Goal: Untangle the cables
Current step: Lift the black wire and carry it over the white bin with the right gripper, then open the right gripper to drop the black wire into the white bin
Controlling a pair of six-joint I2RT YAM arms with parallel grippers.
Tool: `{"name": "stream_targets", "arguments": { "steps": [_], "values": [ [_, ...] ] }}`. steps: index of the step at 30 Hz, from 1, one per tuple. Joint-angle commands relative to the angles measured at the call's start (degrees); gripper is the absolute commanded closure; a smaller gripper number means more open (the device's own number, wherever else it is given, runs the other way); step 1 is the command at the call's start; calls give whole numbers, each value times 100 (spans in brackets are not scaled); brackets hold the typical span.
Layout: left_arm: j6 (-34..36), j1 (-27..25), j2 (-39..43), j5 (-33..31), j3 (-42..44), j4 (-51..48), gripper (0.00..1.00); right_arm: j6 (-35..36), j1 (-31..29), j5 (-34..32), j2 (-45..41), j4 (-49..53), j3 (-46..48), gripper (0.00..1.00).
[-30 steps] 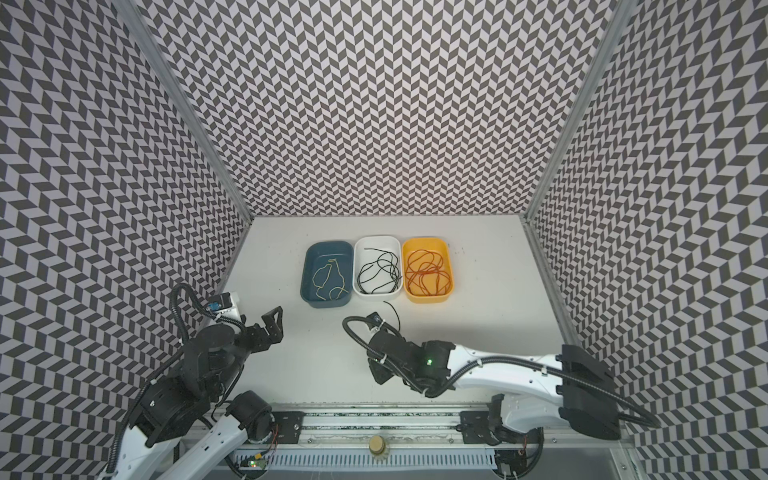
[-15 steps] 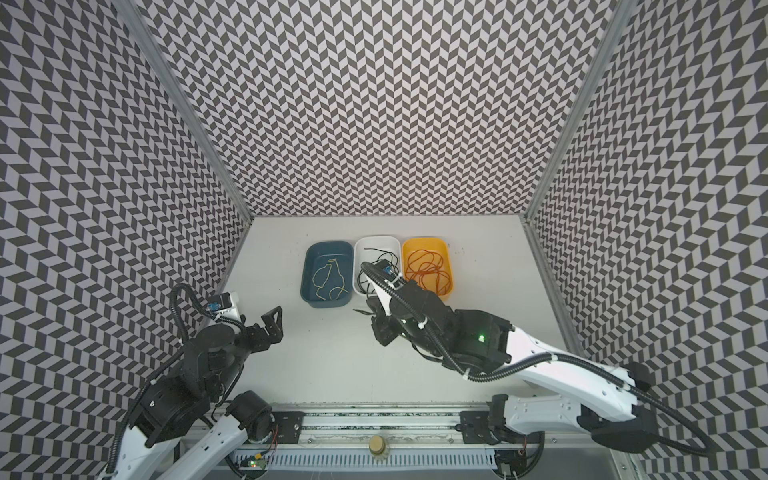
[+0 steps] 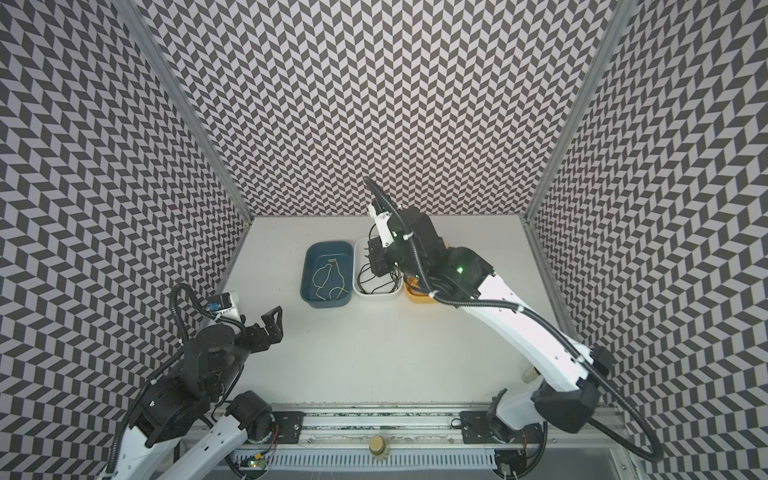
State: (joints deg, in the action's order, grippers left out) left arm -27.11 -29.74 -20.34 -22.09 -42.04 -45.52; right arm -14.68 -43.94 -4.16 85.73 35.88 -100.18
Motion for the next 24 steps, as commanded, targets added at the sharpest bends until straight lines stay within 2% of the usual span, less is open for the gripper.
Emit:
{"name": "stream_targets", "arguments": {
  "steps": [1,4,13,16,21,24],
  "values": [
    [-110,-50,13,-155,28,-129,0,-227,379,944,473,-87,-251,100],
    [-110,-50,-8,-155,24,-124,0,-292,540,1154,868,-332,-252,100],
    [-108,-57,-48,-142,22,-124,0,-298,806,1022,1891,-846,176,100],
    [-106,-55,-49,-134,21,-124,0,-99,826,1001,2176,-929,258,100],
    [-110,-59,-58,-127,21,-124,0,-62,883,910,2316,-925,253,89],
    [-109,-59,-54,-120,28,-125,0,-70,922,921,2362,-792,154,78]
  ]
}}
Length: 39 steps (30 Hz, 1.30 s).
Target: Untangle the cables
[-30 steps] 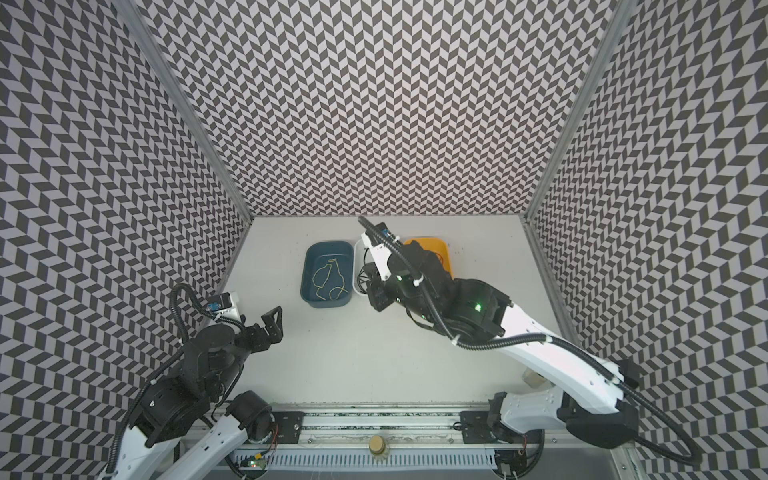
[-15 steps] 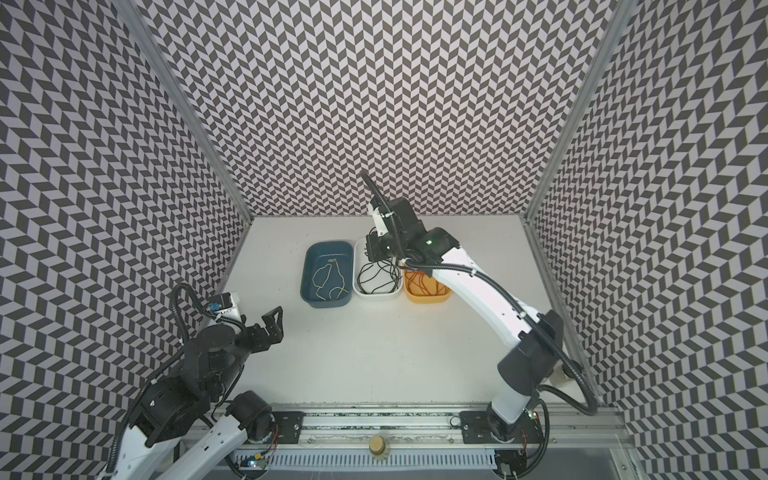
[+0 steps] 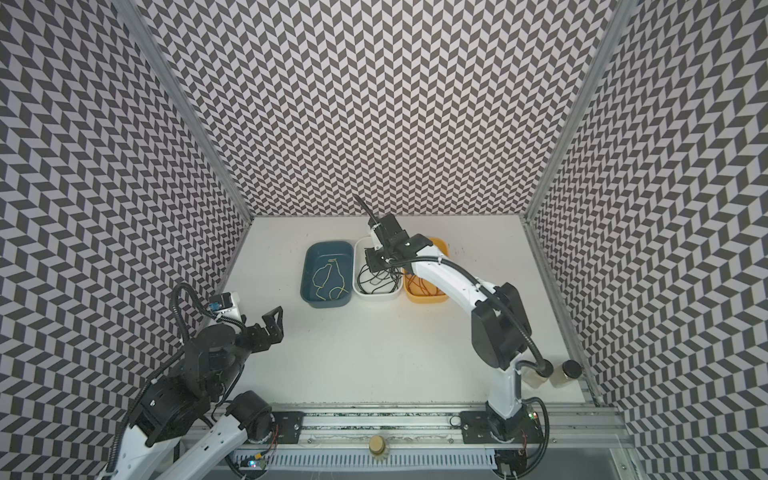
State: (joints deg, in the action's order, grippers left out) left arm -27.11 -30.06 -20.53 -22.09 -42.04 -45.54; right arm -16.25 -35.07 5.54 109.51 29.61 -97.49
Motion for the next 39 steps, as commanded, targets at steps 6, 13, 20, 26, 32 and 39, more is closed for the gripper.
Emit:
{"name": "stream_targets", "arguments": {
  "steps": [6,13,20,26,32,39],
  "values": [
    [-97,-26,-47,-112,28,-120,0,88,35,54,-274,203,-292,68],
    [-110,-35,-68,-116,17,-120,0,24,14,-188,-1847,15,725,52],
    [-274,-35,-243,-195,-38,-113,0,174,20,-1270,-3973,-686,2712,3],
    [-306,58,-605,-526,22,-41,0,252,35,-3003,-5288,-204,3638,0],
    [242,105,-855,-1481,675,1238,0,237,77,-4525,-6680,-968,5293,0],
    [949,653,-1730,-1452,793,2539,0,1248,770,-4894,-7861,-3428,7332,0]
  ]
}}
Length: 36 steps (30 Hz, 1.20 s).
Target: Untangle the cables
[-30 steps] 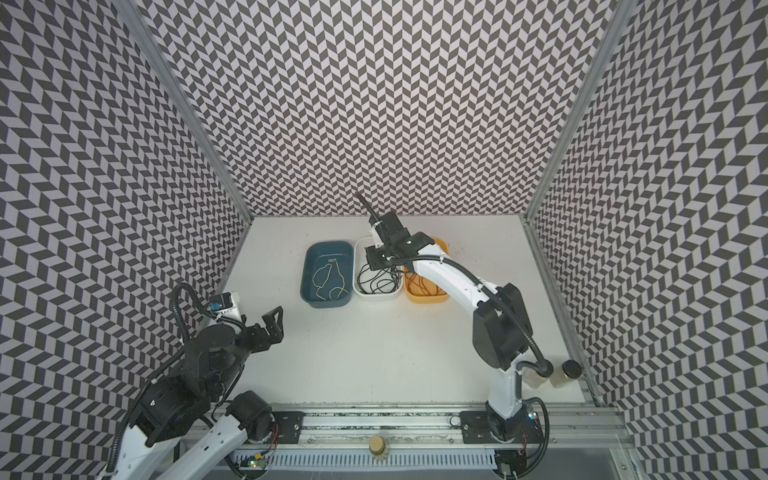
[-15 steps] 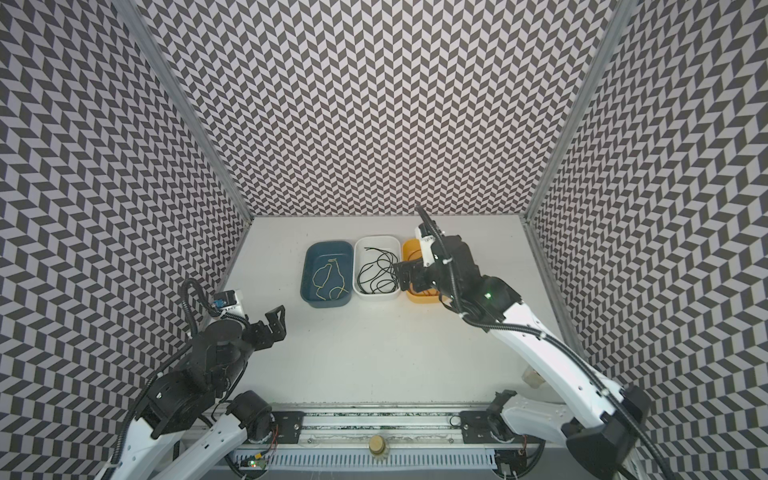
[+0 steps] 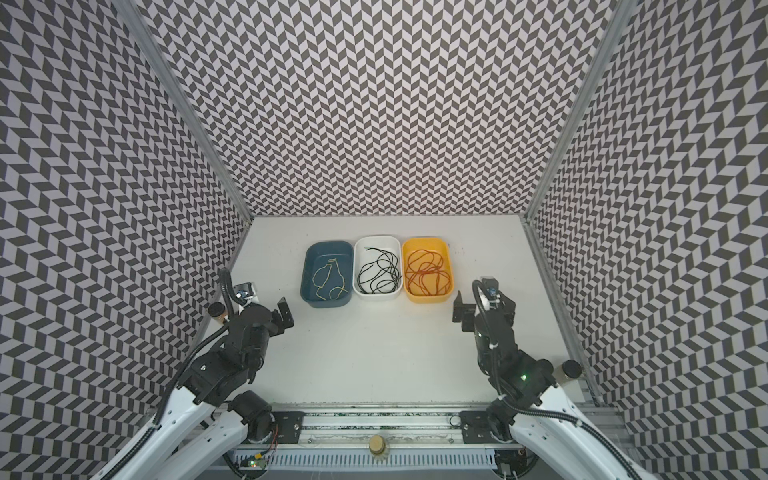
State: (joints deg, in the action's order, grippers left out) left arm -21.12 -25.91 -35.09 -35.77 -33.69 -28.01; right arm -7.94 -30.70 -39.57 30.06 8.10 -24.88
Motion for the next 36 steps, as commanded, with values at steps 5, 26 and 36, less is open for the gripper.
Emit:
{"name": "stream_targets", "arguments": {
  "steps": [5,26,36],
  "values": [
    [365,874,-956,123,245,1802,0,1026,891,-56,1033,-1793,187,0],
    [1554,2169,-4105,1390,1138,6537,0,610,1978,-233,5347,-6017,503,0],
    [1698,2900,-5433,2988,857,7472,0,1058,2528,2311,6091,-6854,542,0]
  ]
}}
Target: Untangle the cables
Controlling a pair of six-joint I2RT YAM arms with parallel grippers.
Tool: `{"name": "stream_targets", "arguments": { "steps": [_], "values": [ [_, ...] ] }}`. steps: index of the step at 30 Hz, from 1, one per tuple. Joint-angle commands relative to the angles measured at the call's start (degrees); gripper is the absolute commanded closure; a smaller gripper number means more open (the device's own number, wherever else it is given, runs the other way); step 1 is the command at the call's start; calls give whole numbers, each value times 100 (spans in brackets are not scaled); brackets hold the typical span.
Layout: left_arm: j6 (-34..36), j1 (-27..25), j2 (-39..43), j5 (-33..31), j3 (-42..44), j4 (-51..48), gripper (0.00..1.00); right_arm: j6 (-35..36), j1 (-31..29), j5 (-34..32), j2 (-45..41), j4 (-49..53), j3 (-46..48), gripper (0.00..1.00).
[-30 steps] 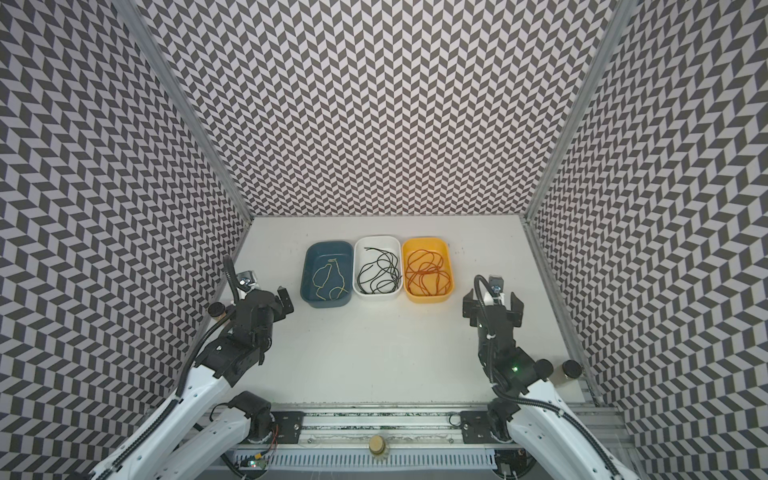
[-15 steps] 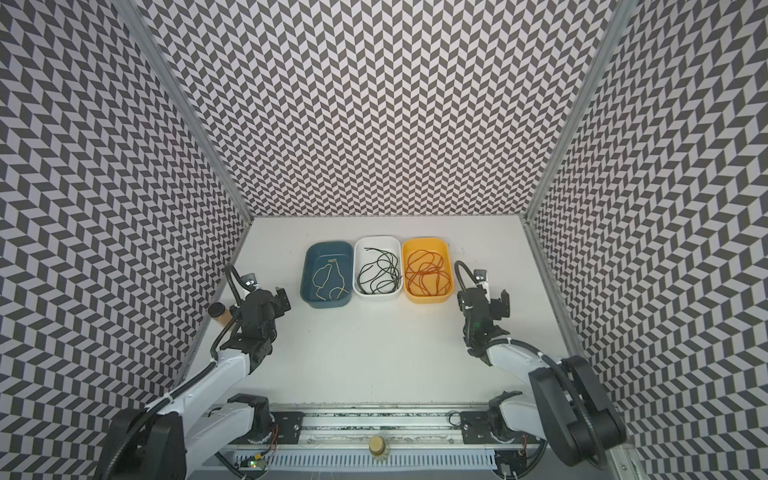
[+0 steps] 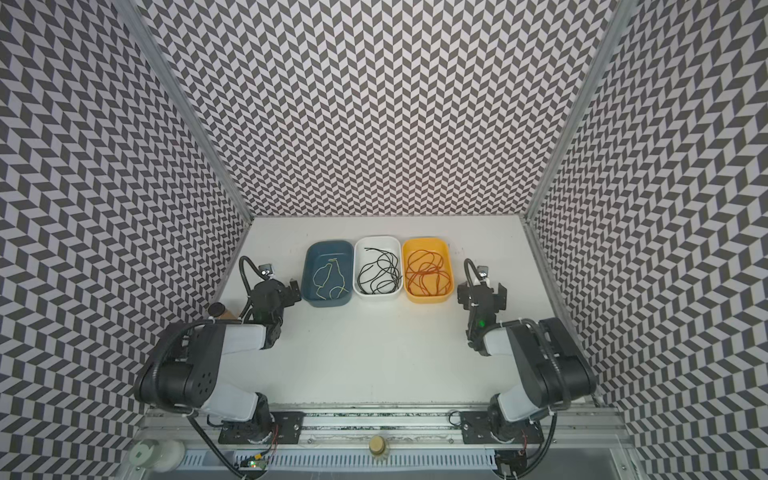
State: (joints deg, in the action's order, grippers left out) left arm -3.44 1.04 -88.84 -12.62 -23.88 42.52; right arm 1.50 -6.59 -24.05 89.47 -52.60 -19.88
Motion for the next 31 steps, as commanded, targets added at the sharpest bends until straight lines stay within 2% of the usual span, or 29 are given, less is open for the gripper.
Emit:
{"name": "stream_targets", "arguments": {
  "steps": [1,2,4,14,23,25,31],
  "values": [
    [-41,204,-83,638,-128,458,0,79,142,819,62,-266,-179,0],
    [-47,196,-85,638,-113,479,0,-29,190,816,1,285,-324,0],
    [-46,178,-50,615,-93,472,0,-74,312,1118,-114,589,-331,0],
    [-34,119,-30,469,-55,531,0,-45,293,1060,68,-46,-255,0],
    [-23,118,-28,493,-49,542,0,-45,290,1056,63,-31,-258,0],
    [263,63,-55,989,-76,506,0,-45,290,1057,63,-31,-258,0],
    [204,198,-48,1310,-149,370,0,-44,290,1061,62,-31,-262,0]
  ]
}}
